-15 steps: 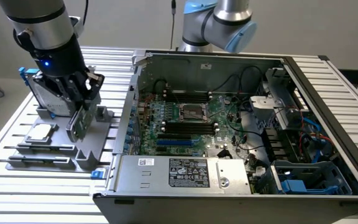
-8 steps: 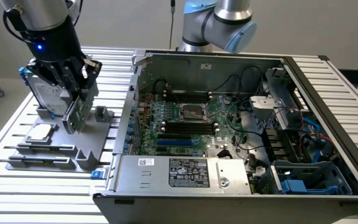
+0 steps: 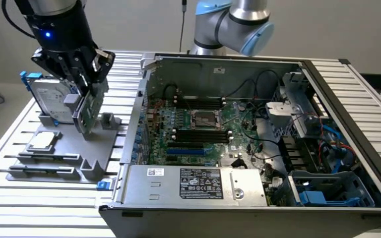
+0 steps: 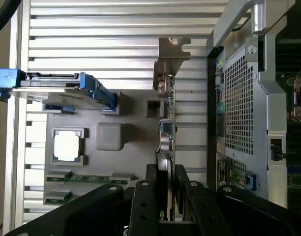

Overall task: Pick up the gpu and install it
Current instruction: 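Pick up the gpu and move the gpu toward the slot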

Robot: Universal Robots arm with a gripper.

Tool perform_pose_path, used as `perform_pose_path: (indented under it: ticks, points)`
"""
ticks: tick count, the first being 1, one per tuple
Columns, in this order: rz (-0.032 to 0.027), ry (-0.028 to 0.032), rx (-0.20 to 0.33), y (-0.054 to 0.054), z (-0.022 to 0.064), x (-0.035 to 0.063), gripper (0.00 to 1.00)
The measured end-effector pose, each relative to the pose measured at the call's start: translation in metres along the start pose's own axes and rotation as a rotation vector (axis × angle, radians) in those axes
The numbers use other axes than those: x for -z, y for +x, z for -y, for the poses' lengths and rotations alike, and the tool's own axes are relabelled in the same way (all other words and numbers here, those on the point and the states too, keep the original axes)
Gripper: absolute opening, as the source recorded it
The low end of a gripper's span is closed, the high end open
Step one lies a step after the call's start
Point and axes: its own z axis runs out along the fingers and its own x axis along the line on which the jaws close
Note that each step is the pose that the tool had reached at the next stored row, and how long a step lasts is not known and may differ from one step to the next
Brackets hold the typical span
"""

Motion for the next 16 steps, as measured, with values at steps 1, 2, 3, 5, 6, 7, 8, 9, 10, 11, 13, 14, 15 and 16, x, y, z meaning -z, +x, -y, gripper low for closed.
perform_pose_path:
  ticks: [1,2,3,5,6,7,8,9,10,11,13,14,15,16]
  points:
    - [-0.0006,-0.0026,0.001,-0.003,-0.0005,0.0035,0.27]
    - [-0.0017,-0.0048,0.002,-0.006,-0.0011,0.0075,0.27]
    - [-0.0026,-0.0066,0.003,-0.010,-0.0017,0.0115,0.27]
    - [-0.0051,-0.0091,0.004,-0.017,-0.0029,0.0199,0.27]
    - [-0.0064,-0.0103,0.005,-0.022,-0.0035,0.0244,0.27]
    - [-0.0077,-0.0112,0.005,-0.025,-0.0041,0.0283,0.27]
    - [-0.0092,-0.0122,0.005,-0.030,-0.0047,0.0327,0.27]
    - [-0.0106,-0.0131,0.006,-0.034,-0.0053,0.0369,0.27]
    - [-0.0120,-0.0139,0.006,-0.039,-0.0060,0.0410,0.27]
    - [-0.0135,-0.0145,0.006,-0.043,-0.0065,0.0451,0.27]
    - [-0.0161,-0.0158,0.005,-0.052,-0.0077,0.0529,0.27]
    - [-0.0176,-0.0161,0.005,-0.056,-0.0082,0.0566,0.27]
    - [-0.0187,-0.0166,0.005,-0.061,-0.0087,0.0597,0.27]
    - [-0.0201,-0.0168,0.005,-0.065,-0.0091,0.0626,0.27]
